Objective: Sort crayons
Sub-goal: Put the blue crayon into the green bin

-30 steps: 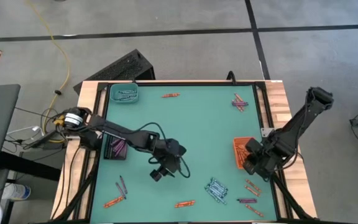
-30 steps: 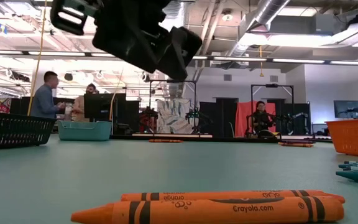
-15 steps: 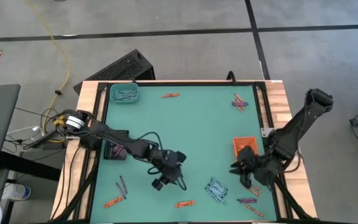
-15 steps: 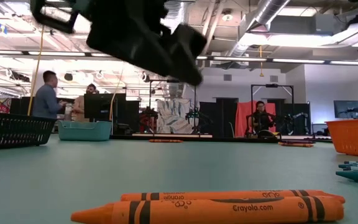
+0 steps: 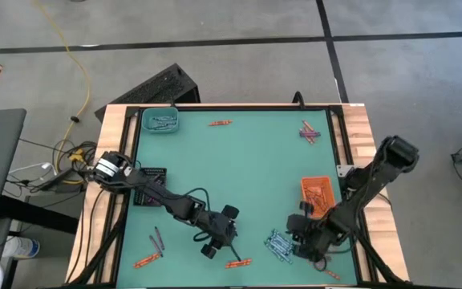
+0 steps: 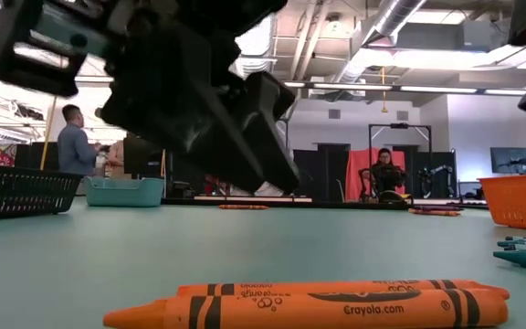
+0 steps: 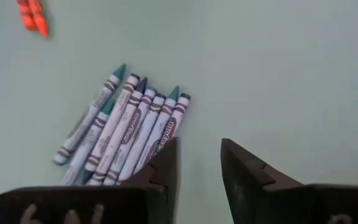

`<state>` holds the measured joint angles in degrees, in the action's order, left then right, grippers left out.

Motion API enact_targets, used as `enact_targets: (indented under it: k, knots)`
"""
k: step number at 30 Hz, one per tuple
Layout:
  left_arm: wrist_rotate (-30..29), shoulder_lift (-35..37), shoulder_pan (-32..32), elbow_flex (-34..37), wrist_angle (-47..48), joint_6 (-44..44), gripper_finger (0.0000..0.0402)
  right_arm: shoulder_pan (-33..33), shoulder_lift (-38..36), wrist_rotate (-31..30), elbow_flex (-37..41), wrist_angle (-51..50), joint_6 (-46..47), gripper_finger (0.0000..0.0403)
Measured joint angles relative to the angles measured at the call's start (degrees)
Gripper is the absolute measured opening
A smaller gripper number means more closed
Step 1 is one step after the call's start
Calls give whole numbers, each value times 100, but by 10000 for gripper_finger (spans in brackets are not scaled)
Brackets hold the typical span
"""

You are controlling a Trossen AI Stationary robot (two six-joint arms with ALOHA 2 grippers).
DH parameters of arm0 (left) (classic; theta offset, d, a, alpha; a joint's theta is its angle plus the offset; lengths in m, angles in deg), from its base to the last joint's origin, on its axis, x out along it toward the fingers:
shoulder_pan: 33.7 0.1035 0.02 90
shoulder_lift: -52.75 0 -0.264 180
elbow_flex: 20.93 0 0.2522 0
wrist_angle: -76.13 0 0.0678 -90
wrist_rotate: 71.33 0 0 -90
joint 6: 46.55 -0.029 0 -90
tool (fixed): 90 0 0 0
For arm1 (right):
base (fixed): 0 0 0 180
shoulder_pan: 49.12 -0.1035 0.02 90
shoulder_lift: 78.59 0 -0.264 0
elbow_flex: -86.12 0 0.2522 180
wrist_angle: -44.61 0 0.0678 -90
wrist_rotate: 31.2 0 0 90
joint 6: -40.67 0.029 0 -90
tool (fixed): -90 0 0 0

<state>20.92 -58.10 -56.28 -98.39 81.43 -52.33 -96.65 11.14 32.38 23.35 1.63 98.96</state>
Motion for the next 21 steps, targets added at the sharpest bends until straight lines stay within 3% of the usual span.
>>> enact_targets:
  k: [21]
  knots:
    - [-342, 9, -254, 0, -199, 262, 171, 156, 1344, 276, -700, -406, 28, 118]
